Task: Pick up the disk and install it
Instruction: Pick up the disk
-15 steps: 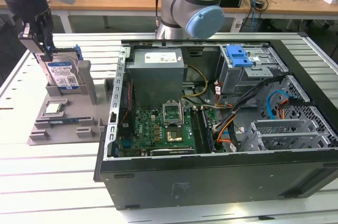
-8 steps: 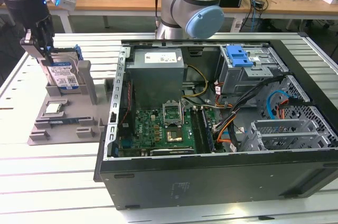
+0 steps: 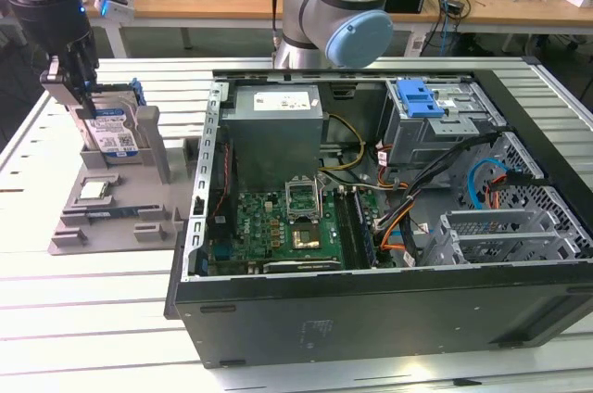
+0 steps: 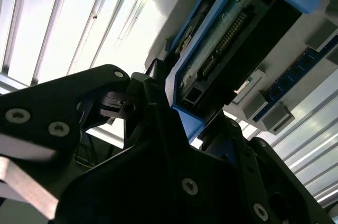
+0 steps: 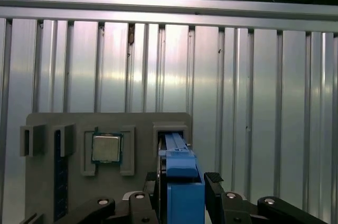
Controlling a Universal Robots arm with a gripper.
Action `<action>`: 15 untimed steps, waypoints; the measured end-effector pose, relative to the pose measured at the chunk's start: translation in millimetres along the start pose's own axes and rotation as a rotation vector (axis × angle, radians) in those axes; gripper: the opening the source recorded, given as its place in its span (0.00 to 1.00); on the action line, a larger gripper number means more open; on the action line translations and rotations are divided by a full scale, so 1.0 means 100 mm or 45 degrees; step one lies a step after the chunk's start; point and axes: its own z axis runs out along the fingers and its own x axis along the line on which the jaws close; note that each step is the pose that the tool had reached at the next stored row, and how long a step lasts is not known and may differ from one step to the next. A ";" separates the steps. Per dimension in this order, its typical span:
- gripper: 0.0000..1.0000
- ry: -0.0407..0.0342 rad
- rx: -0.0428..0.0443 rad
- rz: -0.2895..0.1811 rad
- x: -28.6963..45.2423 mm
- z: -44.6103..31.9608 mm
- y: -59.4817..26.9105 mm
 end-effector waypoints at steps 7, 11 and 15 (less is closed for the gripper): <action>0.37 0.0000 0.000 0.000 0.000 0.000 -0.001; 0.37 0.0000 0.000 0.000 0.000 0.000 -0.002; 0.37 0.0000 0.000 0.000 0.000 0.000 -0.003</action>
